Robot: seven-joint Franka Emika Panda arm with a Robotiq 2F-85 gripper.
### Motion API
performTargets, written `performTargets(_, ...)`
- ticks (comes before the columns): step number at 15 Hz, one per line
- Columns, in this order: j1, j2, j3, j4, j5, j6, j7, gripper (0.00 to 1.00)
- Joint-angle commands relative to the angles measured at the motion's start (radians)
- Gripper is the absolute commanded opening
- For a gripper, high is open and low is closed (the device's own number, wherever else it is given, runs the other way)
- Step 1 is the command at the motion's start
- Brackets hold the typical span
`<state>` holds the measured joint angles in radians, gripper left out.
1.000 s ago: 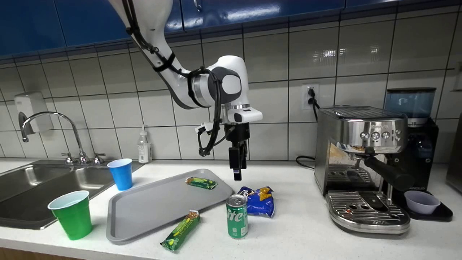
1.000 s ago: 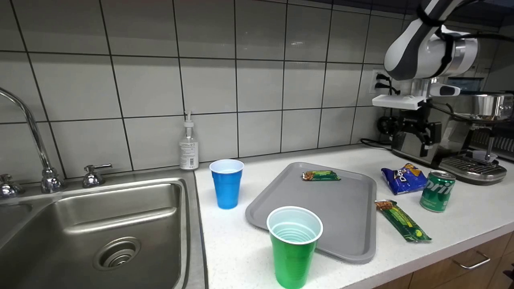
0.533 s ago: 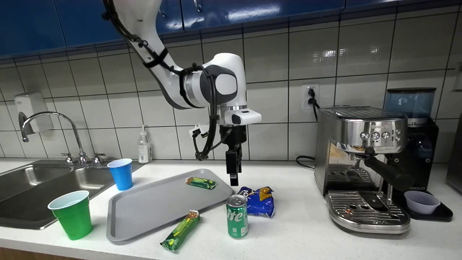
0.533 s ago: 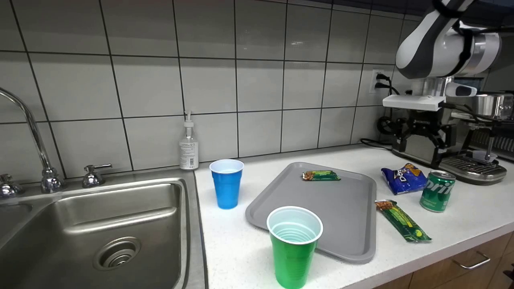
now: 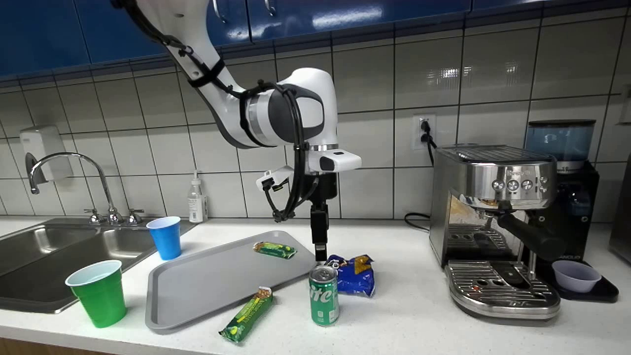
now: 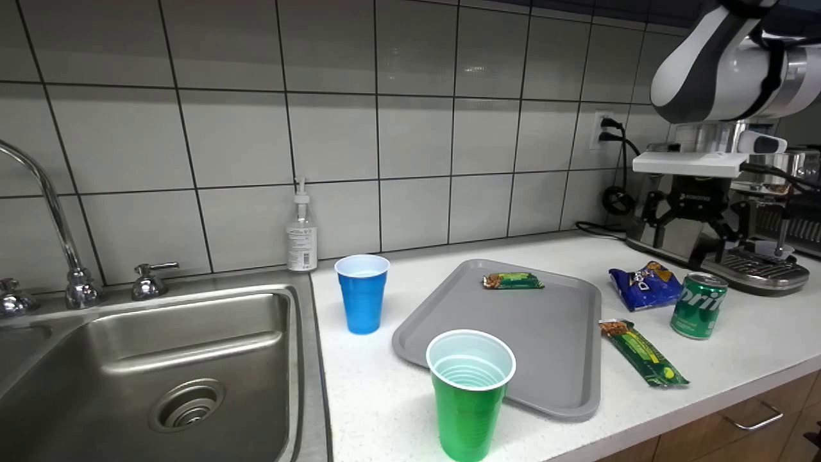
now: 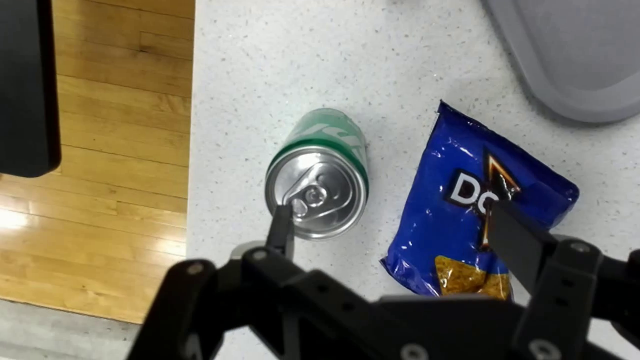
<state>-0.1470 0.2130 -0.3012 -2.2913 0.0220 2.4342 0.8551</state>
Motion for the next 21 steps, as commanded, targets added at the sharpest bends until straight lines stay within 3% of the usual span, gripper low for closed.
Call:
performTargets(1, -0.011, -0.041, -0.007, -0.049, -0.043, 0.012, -0.035, 1.00)
performTargets(21, 0.019, 0.036, -0.018, -0.102, -0.105, 0.114, 0.030, 1.00)
